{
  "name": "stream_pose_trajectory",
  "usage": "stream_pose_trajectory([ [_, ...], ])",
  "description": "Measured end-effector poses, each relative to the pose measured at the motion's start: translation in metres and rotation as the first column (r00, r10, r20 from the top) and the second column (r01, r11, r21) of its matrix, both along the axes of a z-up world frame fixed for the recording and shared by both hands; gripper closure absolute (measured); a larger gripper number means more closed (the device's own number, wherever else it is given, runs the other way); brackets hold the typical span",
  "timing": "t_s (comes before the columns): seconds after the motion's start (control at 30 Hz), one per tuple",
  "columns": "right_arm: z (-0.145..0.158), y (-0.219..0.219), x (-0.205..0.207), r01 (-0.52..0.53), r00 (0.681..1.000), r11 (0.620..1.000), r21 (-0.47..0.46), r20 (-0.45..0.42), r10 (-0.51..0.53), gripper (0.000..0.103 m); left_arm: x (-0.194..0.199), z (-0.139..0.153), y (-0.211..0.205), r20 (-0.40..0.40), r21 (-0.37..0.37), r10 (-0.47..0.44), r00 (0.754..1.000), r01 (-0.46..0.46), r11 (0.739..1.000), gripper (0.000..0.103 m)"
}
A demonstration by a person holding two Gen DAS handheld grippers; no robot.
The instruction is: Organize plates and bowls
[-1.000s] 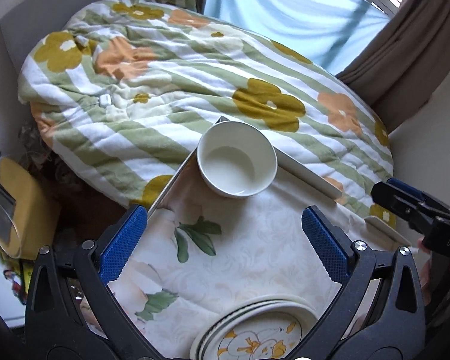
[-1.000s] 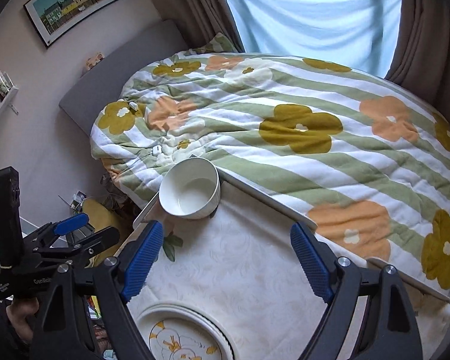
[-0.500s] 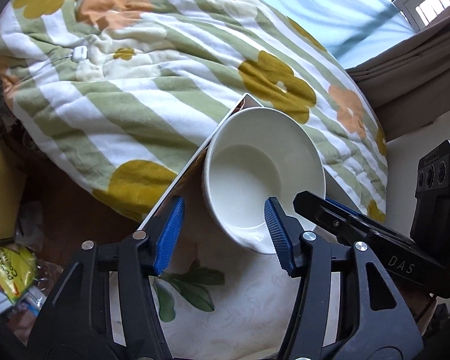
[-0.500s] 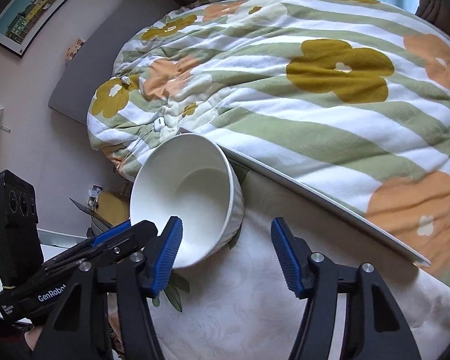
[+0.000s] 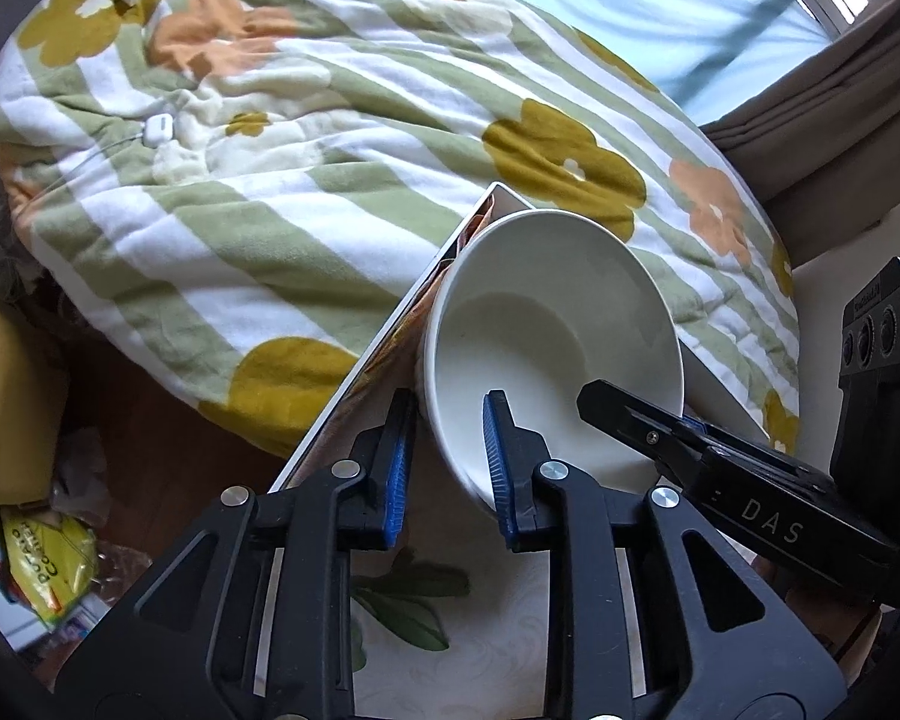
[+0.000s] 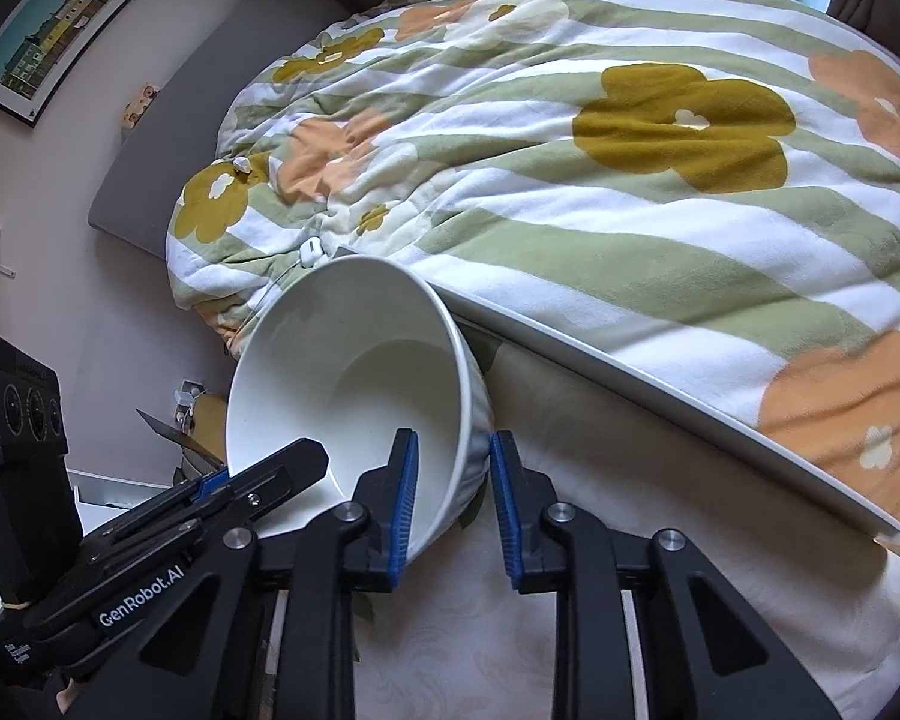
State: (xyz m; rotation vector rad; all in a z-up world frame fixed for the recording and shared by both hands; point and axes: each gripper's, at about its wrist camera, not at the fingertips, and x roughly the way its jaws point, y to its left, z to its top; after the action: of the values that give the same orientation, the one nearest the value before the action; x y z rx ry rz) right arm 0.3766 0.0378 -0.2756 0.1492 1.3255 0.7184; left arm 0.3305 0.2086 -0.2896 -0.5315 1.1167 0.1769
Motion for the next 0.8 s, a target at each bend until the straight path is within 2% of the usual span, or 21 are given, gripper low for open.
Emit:
stream_pose_trajectory([
  [0.23, 0.013, -0.015, -0.01, 0.042, 0.999, 0.999, 0.021, 0.021, -0.043, 0.085, -0.009, 0.021, -0.018, 0.023, 0.038, -0.034, 0.999, 0.033, 0.999, 0.083],
  [0.47, 0.054, -0.051, -0.039, 0.075, 0.994, 0.996, 0.04, 0.073, -0.078, 0.085, -0.033, 0.061, -0.055, 0.055, 0.064, -0.08, 0.995, 0.076, 0.995, 0.083],
  [0.8, 0.119, -0.146, -0.116, 0.158, 0.972, 0.987, 0.018, 0.174, -0.159, 0.085, -0.092, 0.12, -0.161, 0.116, 0.096, -0.205, 0.972, 0.195, 0.976, 0.083],
])
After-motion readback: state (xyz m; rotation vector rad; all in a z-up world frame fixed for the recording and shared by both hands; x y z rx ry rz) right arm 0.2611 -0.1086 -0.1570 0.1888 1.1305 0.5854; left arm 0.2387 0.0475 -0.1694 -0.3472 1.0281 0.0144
